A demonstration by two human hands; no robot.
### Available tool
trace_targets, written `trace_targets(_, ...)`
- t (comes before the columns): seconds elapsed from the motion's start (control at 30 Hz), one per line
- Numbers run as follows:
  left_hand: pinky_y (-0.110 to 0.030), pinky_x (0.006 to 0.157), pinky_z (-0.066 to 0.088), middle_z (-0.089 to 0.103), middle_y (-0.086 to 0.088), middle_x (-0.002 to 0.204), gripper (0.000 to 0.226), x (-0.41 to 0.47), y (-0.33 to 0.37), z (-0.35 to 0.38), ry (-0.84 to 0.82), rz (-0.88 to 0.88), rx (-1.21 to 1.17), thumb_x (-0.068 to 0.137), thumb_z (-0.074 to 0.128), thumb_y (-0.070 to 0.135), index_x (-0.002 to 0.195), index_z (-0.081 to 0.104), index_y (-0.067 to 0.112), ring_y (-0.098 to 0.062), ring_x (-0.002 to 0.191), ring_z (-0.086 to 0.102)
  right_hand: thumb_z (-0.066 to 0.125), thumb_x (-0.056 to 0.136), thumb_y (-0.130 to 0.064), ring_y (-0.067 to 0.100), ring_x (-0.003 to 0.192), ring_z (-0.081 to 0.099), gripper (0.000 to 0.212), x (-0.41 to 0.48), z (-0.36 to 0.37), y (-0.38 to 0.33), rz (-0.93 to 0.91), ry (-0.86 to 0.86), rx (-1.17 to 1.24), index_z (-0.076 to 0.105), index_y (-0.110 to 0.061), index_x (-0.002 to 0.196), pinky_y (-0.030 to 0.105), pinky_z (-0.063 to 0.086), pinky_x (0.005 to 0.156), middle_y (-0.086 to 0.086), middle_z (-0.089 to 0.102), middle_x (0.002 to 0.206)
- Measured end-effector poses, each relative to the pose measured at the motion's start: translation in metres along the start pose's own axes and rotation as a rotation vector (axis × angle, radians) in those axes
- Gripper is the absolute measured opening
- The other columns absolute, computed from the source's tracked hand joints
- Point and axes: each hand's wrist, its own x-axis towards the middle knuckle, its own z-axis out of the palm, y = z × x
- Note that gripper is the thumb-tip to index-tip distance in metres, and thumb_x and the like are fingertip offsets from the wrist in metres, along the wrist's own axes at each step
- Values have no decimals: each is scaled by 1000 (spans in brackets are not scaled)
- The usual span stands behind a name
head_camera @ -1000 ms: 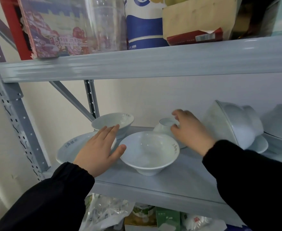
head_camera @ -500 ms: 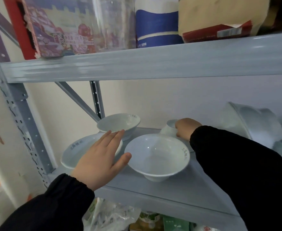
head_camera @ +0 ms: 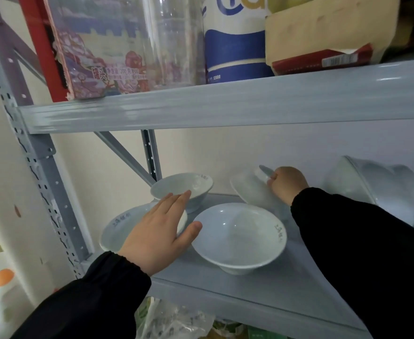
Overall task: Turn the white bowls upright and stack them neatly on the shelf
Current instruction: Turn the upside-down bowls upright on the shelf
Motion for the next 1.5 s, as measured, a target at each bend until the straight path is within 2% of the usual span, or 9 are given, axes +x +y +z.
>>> trace_targets(0.17,-24,112,20,24,4,160,81,18,17,-5,25,-22,-72,88,23,74,155,15,31,-13,144,26,54,92,-21,30,60,53,36,1,-8,1,87,165,413,54,-2,61,31,39,52,12,55,60)
trace_targets(0.33,-25,113,19,25,-1,161,69,51,37,1,15,20,-123,98,38,52,156,17,20,-12,147,20,57,98,-14,23,93,68,22,-18,-7,-10,178,93,1277,60,-2,81,47,57,93,8,67,93)
trace_targets(0.67,-25,79,36,58,-8,134,47,94,80,2,43,167,-73,102,44,26,148,36,20,-26,116,56,47,105,-8,25,86,75,21,-54,0,-31,168,-222,1785,56,10,113,38,63,71,22,70,107)
trace_targets(0.8,-29,68,34,64,-9,108,37,95,81,-1,84,155,-71,101,44,18,138,48,22,-29,93,60,61,99,-13,22,93,73,13,-56,-10,-21,102,-262,1501,61,0,102,40,61,83,22,69,112)
trace_targets(0.9,-24,69,32,62,-1,125,47,96,77,-3,69,175,94,101,43,14,146,39,29,-23,105,61,78,83,-28,15,122,56,60,-59,-27,-12,-84,23,909,53,-11,134,40,47,106,4,55,141)
trace_targets(1.07,-30,97,39,51,1,143,55,97,65,-6,-19,242,272,99,42,6,149,33,26,-25,134,45,75,84,-31,22,152,19,75,-73,-70,-24,-917,300,-64,42,-16,150,40,19,123,2,36,159)
trace_targets(1.17,-33,101,38,45,0,148,56,96,61,-4,-65,268,352,98,43,5,149,31,25,-27,138,40,61,93,-33,25,134,45,42,-68,-70,-37,-940,93,-455,56,-20,132,40,40,110,1,57,135)
trace_targets(1.27,-32,110,30,29,-2,159,59,91,58,-2,-93,238,368,100,40,6,152,23,27,-26,145,28,45,101,-27,27,93,62,22,-62,-64,-40,-875,44,-605,64,-18,108,30,37,56,3,64,101)
trace_targets(1.5,-23,115,11,16,-1,163,65,70,51,-18,2,176,243,104,40,34,157,5,22,-17,149,16,51,97,-9,28,91,61,23,-55,-42,-36,-862,59,-572,63,-20,113,31,45,64,2,64,104)
